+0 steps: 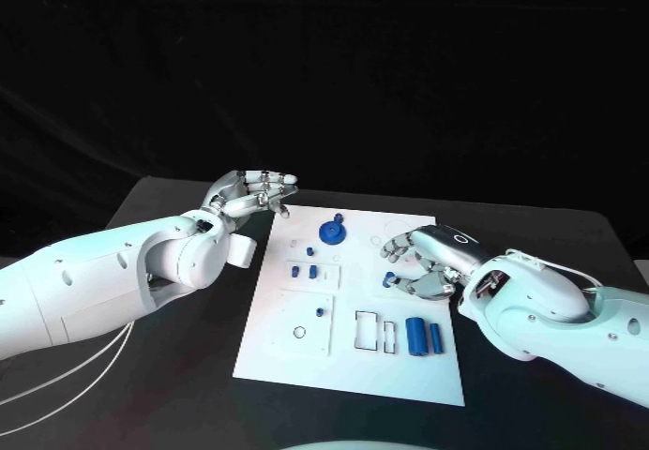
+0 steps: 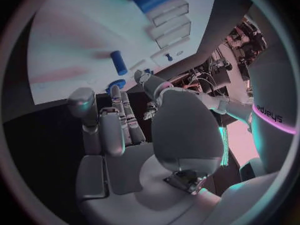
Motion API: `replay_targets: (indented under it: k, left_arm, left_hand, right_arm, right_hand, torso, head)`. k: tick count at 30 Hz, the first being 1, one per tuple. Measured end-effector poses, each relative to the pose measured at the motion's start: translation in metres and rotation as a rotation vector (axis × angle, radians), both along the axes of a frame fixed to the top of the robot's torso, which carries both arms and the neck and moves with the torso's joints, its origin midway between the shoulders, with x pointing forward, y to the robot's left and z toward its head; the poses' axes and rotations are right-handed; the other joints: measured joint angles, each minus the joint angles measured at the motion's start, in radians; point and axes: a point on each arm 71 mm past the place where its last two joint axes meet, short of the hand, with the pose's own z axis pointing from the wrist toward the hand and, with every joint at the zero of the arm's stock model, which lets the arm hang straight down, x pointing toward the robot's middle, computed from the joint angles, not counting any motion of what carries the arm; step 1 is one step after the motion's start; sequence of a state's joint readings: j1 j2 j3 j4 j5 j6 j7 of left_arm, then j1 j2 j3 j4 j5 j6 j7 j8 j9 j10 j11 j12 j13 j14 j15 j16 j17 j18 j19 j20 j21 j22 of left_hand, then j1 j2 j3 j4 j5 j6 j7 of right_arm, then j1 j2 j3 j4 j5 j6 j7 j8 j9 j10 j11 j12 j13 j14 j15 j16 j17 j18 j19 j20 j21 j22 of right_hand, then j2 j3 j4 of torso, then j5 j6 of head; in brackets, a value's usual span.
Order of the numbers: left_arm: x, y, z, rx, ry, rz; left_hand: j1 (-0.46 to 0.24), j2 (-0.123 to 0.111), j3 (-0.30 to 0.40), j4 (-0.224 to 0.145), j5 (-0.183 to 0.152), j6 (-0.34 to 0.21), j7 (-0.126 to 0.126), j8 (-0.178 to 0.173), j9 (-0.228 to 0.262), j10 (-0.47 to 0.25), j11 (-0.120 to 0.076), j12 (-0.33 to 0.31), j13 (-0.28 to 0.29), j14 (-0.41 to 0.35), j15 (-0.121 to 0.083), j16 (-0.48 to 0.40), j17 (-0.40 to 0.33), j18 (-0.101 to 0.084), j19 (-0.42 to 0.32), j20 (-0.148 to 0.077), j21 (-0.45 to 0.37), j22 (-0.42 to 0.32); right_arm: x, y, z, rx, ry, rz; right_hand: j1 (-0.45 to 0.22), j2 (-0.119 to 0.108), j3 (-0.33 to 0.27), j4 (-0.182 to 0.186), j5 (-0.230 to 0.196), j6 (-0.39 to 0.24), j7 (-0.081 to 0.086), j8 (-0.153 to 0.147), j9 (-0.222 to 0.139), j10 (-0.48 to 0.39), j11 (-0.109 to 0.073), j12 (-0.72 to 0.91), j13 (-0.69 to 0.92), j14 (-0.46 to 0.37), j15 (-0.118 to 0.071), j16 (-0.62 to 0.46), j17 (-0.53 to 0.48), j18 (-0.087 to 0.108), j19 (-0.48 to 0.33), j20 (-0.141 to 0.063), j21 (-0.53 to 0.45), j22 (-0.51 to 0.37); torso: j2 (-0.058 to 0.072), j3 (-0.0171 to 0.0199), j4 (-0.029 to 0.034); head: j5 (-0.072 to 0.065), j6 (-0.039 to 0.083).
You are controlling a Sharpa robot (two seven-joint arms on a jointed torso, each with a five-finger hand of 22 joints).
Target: Assemble the parts on the task board
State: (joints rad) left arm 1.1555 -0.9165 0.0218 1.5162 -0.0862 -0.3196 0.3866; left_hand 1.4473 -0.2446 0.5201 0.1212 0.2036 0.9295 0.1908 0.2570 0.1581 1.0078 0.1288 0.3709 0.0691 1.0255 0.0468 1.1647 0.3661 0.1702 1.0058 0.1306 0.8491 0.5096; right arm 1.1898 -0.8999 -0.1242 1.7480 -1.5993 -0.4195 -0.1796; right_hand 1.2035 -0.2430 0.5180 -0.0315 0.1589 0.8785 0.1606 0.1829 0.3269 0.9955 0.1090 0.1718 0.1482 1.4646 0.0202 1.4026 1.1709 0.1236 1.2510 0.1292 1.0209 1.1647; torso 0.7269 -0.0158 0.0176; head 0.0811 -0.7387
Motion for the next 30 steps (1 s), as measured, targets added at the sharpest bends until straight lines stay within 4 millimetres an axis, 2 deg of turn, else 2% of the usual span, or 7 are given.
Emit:
replay_targets:
  k: [3,6,9,13,18,23,30]
  left_arm:
    - [0.000,0.000,0.000,0.000,0.000,-0.001]
    - [0.000,-0.001,0.000,-0.001,0.000,-0.002]
    - [0.000,-0.001,0.000,-0.001,0.000,-0.002]
    - [0.000,-0.001,0.000,-0.001,0.000,-0.003]
    - [0.000,-0.001,0.000,-0.001,0.000,-0.003]
    - [0.000,-0.001,0.000,-0.001,0.000,-0.003]
    - [0.000,-0.001,0.000,-0.001,0.000,-0.003]
  left_hand:
    - [0.000,0.000,0.000,0.000,0.000,0.000,0.000,0.000,0.000,0.000,0.000,0.000,0.000,0.000,0.000,0.000,0.000,0.000,0.000,0.000,0.000,0.000]
    - [0.000,0.000,0.000,0.000,0.000,0.000,0.000,0.000,0.000,0.000,0.000,0.000,0.000,0.000,0.000,0.000,0.000,0.000,0.000,0.000,0.000,0.000]
    - [0.000,0.000,0.000,0.000,0.000,0.000,0.000,0.000,0.000,0.000,0.000,0.000,0.000,0.000,0.000,0.000,0.000,0.000,0.000,0.000,0.000,0.000]
    - [0.000,0.000,0.000,0.000,0.000,0.000,0.000,0.000,0.000,0.000,0.000,0.000,0.000,0.000,0.000,0.000,0.000,0.000,0.000,0.000,0.000,0.000]
    - [0.000,0.000,0.000,0.000,0.000,0.000,0.000,0.000,0.000,0.000,0.000,0.000,0.000,0.000,0.000,0.000,0.000,0.000,0.000,0.000,0.000,0.000]
    - [0.000,0.000,0.000,0.000,0.000,0.000,0.000,0.000,0.000,0.000,0.000,0.000,0.000,0.000,0.000,0.000,0.000,0.000,0.000,0.000,0.000,0.000]
    - [0.000,0.000,0.000,0.000,0.000,0.000,0.000,0.000,0.000,0.000,0.000,0.000,0.000,0.000,0.000,0.000,0.000,0.000,0.000,0.000,0.000,0.000]
  right_arm:
    - [0.001,-0.007,-0.002,-0.032,0.035,-0.005]
    - [0.002,-0.010,-0.005,-0.064,0.066,-0.003]
    - [0.002,-0.010,-0.007,-0.086,0.087,0.003]
    - [0.004,-0.007,-0.010,-0.102,0.101,0.011]
    - [0.004,-0.002,-0.015,-0.106,0.109,0.023]
    - [0.004,0.002,-0.017,-0.102,0.110,0.029]
    - [0.008,0.004,-0.019,-0.093,0.093,0.019]
  right_hand:
    - [0.001,-0.001,-0.041,0.004,0.000,-0.009,-0.002,-0.007,-0.002,-0.018,0.004,0.000,-0.009,0.002,0.005,-0.003,-0.012,0.000,-0.007,0.003,-0.023,-0.014]
    - [0.016,0.014,-0.072,0.009,-0.006,-0.014,0.000,-0.011,-0.003,-0.026,0.006,0.000,-0.016,0.002,0.005,-0.003,-0.014,0.000,-0.009,0.002,-0.032,-0.019]
    - [0.026,0.024,-0.080,0.011,-0.006,-0.014,0.000,-0.011,-0.003,-0.026,0.006,0.000,-0.018,0.002,0.005,-0.003,-0.012,0.000,-0.009,0.002,-0.032,-0.018]
    - [0.044,0.042,-0.086,0.012,-0.006,-0.001,0.013,-0.011,-0.002,-0.011,0.004,0.012,-0.022,0.002,0.005,-0.003,0.000,0.000,0.005,0.003,-0.015,-0.003]
    - [0.057,0.055,-0.084,0.014,-0.006,0.007,0.012,-0.011,-0.002,0.010,0.004,0.024,-0.026,0.002,0.005,-0.003,0.003,0.000,0.022,0.002,0.006,0.012]
    - [0.074,0.072,-0.057,0.028,-0.037,0.020,0.014,-0.011,-0.005,0.046,0.000,0.030,-0.034,0.002,0.005,0.013,0.025,0.000,0.044,0.000,0.032,0.032]
    - [0.075,0.073,-0.033,0.037,-0.039,0.034,0.014,-0.011,-0.007,0.070,-0.004,0.030,-0.041,0.002,0.005,0.019,0.040,0.000,0.053,-0.002,0.046,0.047]
  torso:
    - [0.000,0.0002,-0.0006]
    - [0.001,0.0006,-0.0007]
    - [0.001,0.0008,-0.0002]
    - [0.001,0.0008,0.0007]
    - [0.002,0.0008,0.0018]
    - [0.002,0.0008,0.0018]
    - [0.002,0.0006,0.0013]
  head:
    - [-0.001,0.000]
    - [-0.002,0.000]
    - [-0.004,-0.001]
    - [-0.006,-0.001]
    - [-0.007,-0.001]
    - [-0.007,-0.002]
    - [-0.007,-0.003]
